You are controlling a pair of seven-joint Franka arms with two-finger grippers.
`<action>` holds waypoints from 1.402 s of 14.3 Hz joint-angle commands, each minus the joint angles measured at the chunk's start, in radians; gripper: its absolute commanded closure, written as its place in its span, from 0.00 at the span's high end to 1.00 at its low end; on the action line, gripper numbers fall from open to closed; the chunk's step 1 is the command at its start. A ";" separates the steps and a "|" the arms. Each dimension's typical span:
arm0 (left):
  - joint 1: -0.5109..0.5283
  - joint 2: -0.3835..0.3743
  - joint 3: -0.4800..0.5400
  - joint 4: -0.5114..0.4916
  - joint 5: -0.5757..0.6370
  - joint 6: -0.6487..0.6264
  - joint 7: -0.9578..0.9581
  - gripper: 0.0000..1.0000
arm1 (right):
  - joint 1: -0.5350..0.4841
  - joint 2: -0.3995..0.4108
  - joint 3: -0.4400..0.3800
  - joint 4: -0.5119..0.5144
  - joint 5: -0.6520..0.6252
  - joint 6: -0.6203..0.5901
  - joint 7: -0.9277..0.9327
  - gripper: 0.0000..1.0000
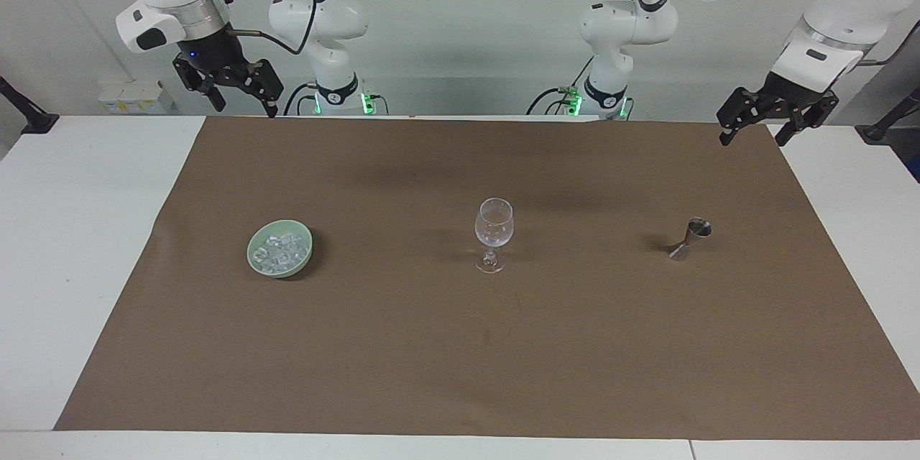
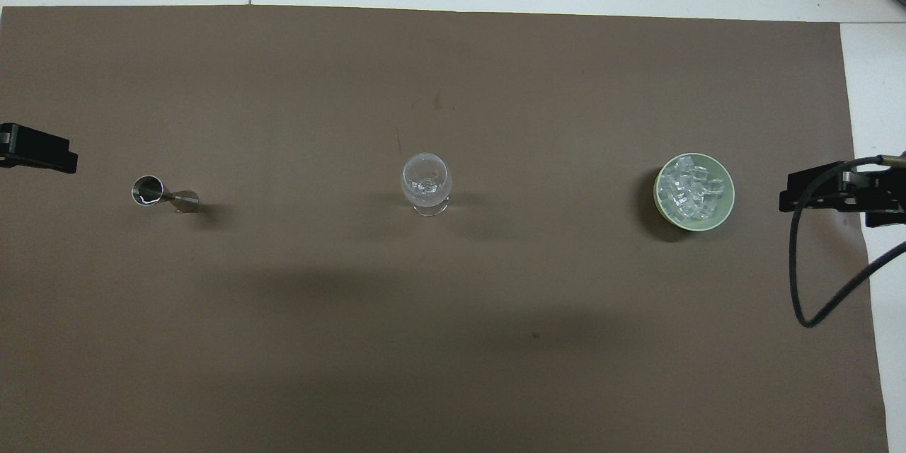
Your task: Pour wine and add ice with both arms
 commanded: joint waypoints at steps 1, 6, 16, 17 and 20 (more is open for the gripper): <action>0.003 -0.002 0.002 0.006 -0.013 0.011 -0.012 1.00 | 0.002 -0.026 -0.002 -0.032 0.007 0.022 0.012 1.00; 0.004 0.000 0.002 0.009 -0.042 0.011 -0.046 1.00 | 0.002 -0.026 -0.002 -0.032 0.007 0.022 0.012 1.00; 0.242 -0.002 0.006 -0.013 -0.361 -0.105 -0.394 1.00 | 0.002 -0.026 -0.002 -0.032 0.007 0.022 0.012 1.00; 0.263 0.003 0.006 -0.010 -0.405 -0.140 -0.469 1.00 | 0.002 -0.026 -0.002 -0.032 0.007 0.022 0.012 1.00; 0.325 0.003 0.015 -0.013 -0.549 -0.182 -0.586 1.00 | 0.002 -0.026 -0.002 -0.032 0.007 0.022 0.012 1.00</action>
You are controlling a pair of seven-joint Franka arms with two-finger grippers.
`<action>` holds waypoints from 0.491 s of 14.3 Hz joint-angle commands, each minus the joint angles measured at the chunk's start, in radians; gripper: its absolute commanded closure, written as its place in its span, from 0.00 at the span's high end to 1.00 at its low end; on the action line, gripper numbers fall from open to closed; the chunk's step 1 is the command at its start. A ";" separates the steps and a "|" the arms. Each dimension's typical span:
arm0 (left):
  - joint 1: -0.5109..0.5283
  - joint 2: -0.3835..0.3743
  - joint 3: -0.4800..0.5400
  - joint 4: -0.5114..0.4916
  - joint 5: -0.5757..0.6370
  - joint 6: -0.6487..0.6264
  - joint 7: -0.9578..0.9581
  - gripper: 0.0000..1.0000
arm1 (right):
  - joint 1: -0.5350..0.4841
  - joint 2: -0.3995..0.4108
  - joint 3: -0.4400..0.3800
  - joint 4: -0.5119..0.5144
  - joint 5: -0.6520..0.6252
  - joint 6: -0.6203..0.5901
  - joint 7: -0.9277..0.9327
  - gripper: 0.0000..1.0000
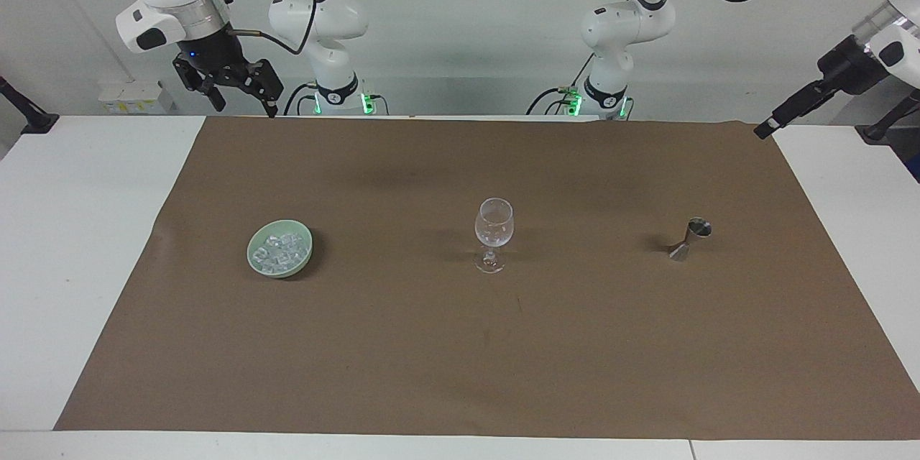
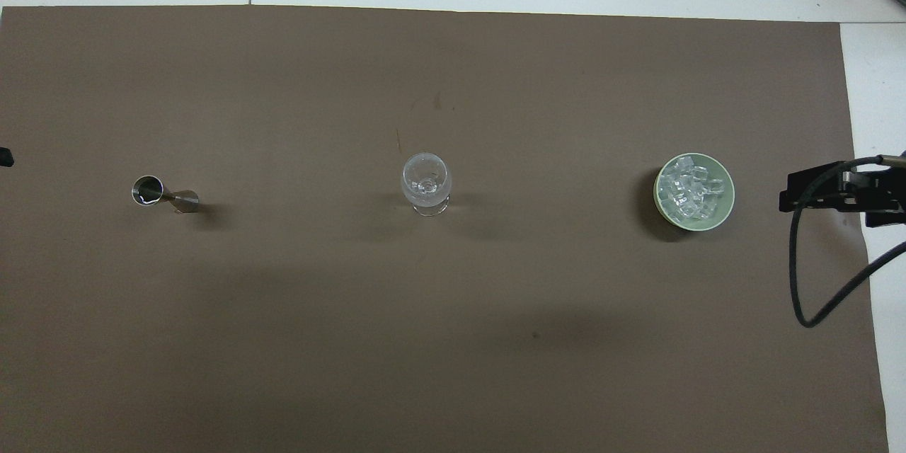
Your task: Pour wine and add ice with both arms
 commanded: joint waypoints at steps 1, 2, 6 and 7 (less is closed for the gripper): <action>0.052 -0.015 0.000 -0.035 -0.104 -0.020 -0.072 1.00 | 0.002 -0.026 -0.002 -0.032 0.007 0.022 0.012 1.00; 0.052 -0.032 0.002 -0.071 -0.113 -0.007 -0.089 1.00 | 0.002 -0.026 -0.002 -0.032 0.007 0.022 0.012 1.00; 0.116 -0.067 0.002 -0.176 -0.202 0.013 -0.156 1.00 | 0.002 -0.026 -0.002 -0.032 0.007 0.022 0.012 1.00; 0.121 -0.067 0.002 -0.188 -0.216 0.013 -0.185 1.00 | 0.002 -0.026 -0.002 -0.032 0.007 0.022 0.012 1.00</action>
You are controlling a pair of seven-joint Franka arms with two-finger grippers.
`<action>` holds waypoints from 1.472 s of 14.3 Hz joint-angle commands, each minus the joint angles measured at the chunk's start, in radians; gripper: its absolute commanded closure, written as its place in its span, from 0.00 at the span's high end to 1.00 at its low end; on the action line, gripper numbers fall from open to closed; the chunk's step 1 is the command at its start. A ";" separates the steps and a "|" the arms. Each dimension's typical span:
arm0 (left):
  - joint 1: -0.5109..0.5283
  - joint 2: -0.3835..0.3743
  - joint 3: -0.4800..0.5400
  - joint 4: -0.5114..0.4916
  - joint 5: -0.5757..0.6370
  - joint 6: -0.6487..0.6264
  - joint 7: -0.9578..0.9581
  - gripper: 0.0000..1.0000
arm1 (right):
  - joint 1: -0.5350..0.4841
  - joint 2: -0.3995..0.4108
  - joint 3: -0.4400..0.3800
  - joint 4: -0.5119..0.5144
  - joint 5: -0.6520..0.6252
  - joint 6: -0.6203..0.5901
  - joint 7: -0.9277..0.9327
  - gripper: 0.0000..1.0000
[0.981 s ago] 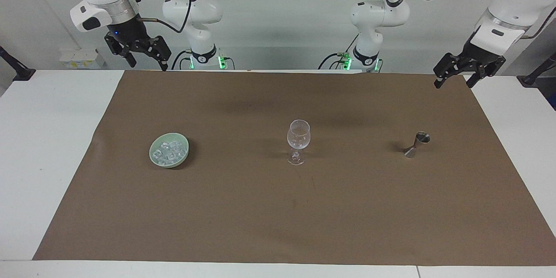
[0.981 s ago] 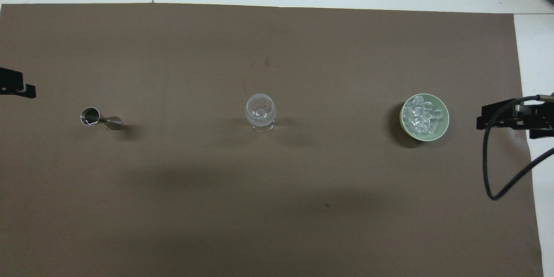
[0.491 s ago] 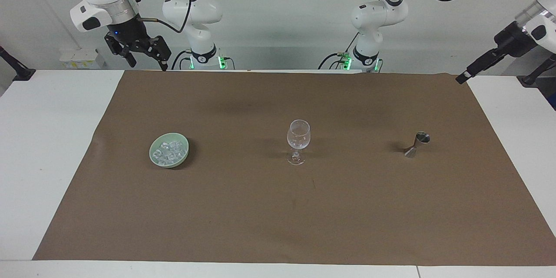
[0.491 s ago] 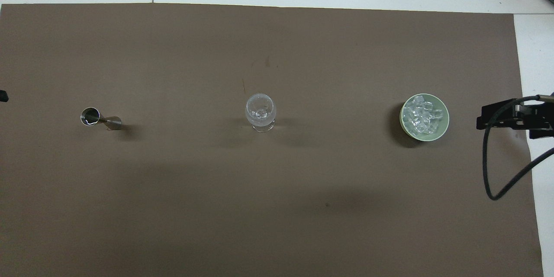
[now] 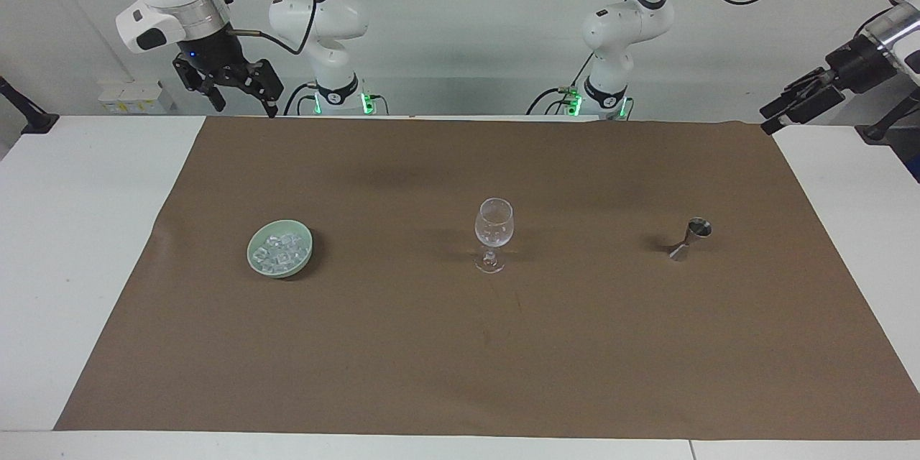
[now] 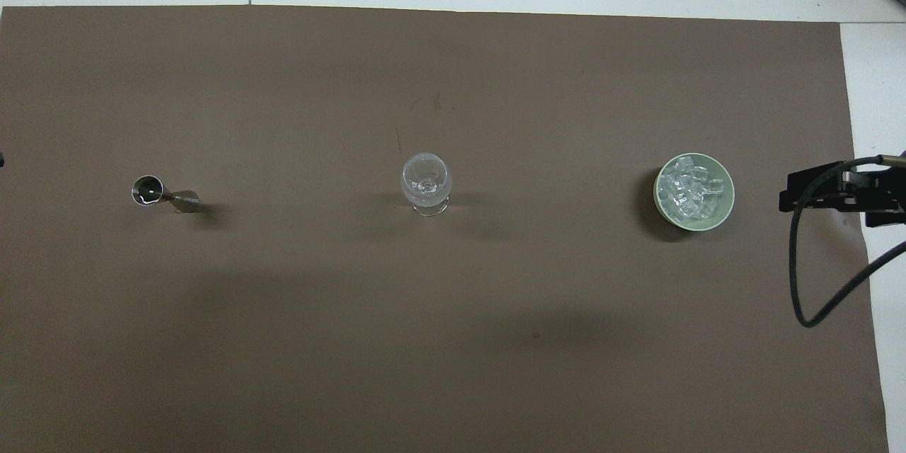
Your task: Pour wine and add ice with both arms
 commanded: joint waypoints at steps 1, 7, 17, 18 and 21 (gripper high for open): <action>0.031 -0.045 -0.003 -0.092 -0.062 0.020 -0.078 1.00 | 0.002 -0.026 -0.002 -0.032 0.007 0.022 0.012 1.00; 0.126 0.010 -0.003 -0.141 -0.184 -0.009 -0.144 1.00 | 0.002 -0.026 -0.002 -0.032 0.007 0.022 0.013 1.00; 0.181 0.214 -0.003 -0.112 -0.272 -0.078 -0.145 1.00 | 0.002 -0.026 -0.002 -0.032 0.007 0.022 0.012 1.00; 0.187 0.235 -0.003 -0.112 -0.277 -0.077 -0.145 1.00 | 0.002 -0.026 -0.002 -0.032 0.007 0.022 0.012 1.00; 0.201 0.290 -0.003 -0.112 -0.292 -0.077 -0.135 1.00 | 0.002 -0.026 -0.002 -0.032 0.007 0.022 0.012 1.00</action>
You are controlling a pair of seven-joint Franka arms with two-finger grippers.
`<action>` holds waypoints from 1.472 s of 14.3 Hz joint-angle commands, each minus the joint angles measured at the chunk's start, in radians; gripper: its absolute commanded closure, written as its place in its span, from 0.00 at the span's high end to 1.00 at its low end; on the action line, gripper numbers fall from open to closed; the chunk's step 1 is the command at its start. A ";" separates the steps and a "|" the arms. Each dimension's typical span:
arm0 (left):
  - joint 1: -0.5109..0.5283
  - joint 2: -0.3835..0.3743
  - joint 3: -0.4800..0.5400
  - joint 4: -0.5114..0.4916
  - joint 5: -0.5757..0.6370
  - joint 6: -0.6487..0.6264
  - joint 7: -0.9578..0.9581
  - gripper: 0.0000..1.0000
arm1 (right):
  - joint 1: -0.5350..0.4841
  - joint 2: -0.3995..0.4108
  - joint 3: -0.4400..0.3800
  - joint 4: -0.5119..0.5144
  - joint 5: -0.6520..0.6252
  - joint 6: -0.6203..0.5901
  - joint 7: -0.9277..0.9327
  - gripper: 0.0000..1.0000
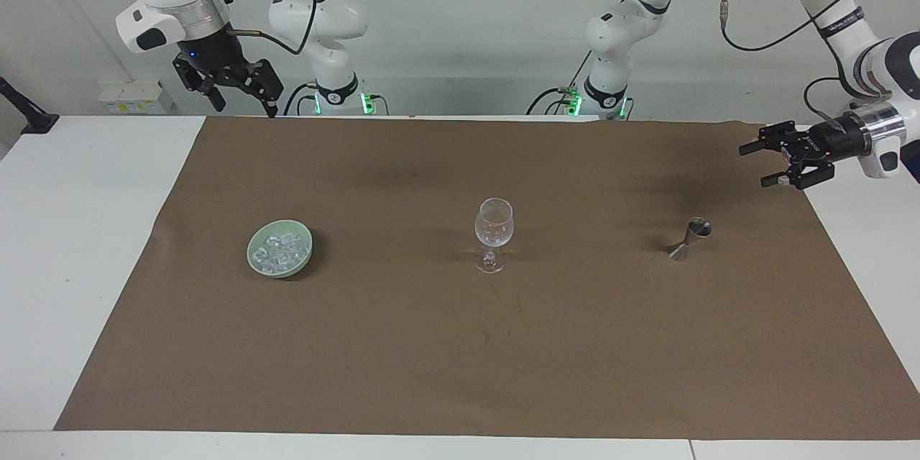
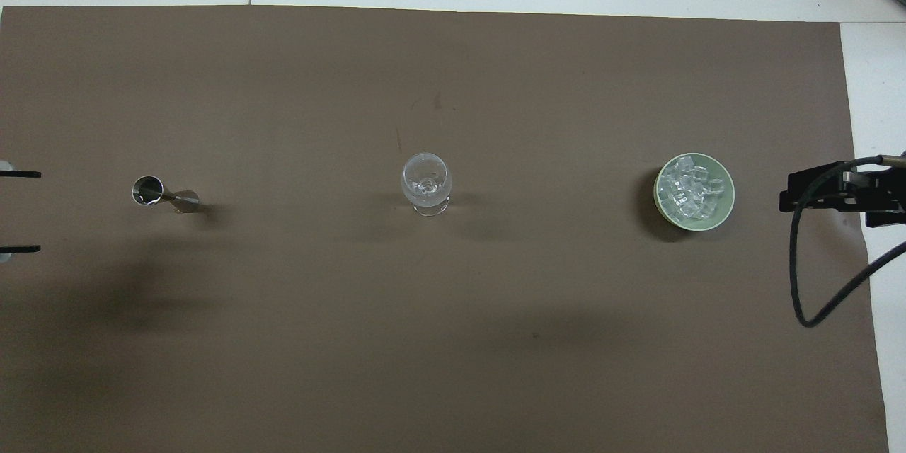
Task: Pour wine and add ice with both arms
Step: 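Move the left gripper toward the small dark metal cup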
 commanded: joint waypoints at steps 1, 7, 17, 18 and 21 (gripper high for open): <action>0.017 0.060 -0.006 0.023 -0.024 -0.030 -0.003 1.00 | 0.002 -0.026 -0.002 -0.032 0.007 0.022 0.013 1.00; 0.025 0.146 -0.006 0.023 -0.081 -0.027 -0.015 1.00 | 0.002 -0.026 -0.002 -0.032 0.007 0.022 0.012 1.00; 0.016 0.317 -0.008 0.090 -0.122 -0.016 -0.002 1.00 | 0.002 -0.026 -0.002 -0.032 0.007 0.022 0.012 1.00; 0.013 0.331 -0.008 0.092 -0.124 -0.011 -0.002 1.00 | 0.002 -0.026 -0.002 -0.032 0.007 0.022 0.012 1.00; 0.010 0.354 -0.008 0.095 -0.139 0.006 -0.002 1.00 | 0.002 -0.026 -0.002 -0.032 0.007 0.022 0.012 1.00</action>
